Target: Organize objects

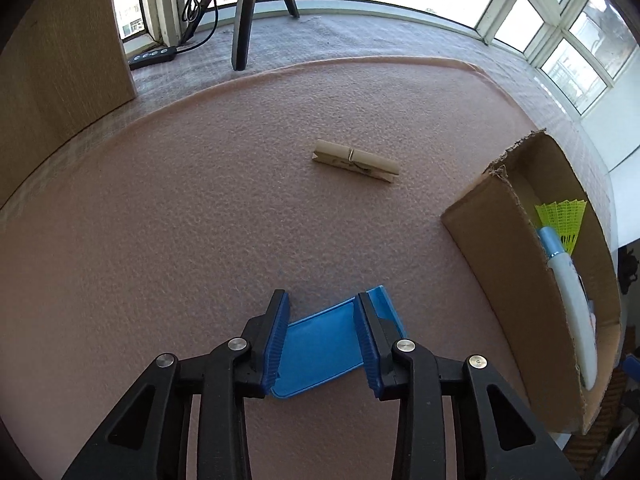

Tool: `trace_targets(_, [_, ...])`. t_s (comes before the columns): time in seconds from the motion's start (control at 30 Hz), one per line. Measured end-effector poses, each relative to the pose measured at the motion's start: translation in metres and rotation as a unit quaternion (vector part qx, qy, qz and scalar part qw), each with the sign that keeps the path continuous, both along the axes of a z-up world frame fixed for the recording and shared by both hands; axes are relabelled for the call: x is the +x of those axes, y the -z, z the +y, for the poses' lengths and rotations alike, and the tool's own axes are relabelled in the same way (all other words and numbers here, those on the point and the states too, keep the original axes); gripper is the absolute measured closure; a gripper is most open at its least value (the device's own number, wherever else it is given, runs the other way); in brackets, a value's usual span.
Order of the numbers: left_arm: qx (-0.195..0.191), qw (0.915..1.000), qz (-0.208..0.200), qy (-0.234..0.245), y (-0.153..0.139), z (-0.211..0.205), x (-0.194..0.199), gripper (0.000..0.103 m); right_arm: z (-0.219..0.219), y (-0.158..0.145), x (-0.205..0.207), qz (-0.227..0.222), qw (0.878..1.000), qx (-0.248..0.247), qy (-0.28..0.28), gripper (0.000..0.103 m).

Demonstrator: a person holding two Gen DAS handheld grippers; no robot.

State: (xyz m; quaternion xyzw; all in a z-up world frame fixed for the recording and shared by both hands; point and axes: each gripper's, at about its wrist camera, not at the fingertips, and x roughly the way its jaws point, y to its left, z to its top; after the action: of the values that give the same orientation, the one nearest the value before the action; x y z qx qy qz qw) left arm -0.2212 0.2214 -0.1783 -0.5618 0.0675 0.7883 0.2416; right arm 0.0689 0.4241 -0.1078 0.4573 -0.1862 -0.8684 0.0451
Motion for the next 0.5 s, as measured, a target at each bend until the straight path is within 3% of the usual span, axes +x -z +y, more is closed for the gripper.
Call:
trace_targets(0.23, [0.005,0.9999,0.011,0.006,-0.001,-0.013,0.048,0.067,-0.023,-0.002,-0.005,0.006,1.0,-0.004,-0.029,0.058])
trace_targets(0.5, [0.04,0.9985,0.009,-0.035,-0.001,-0.038,0.092,0.07,-0.056,-0.011,-0.013,0.018,0.997,-0.015,-0.076,0.058])
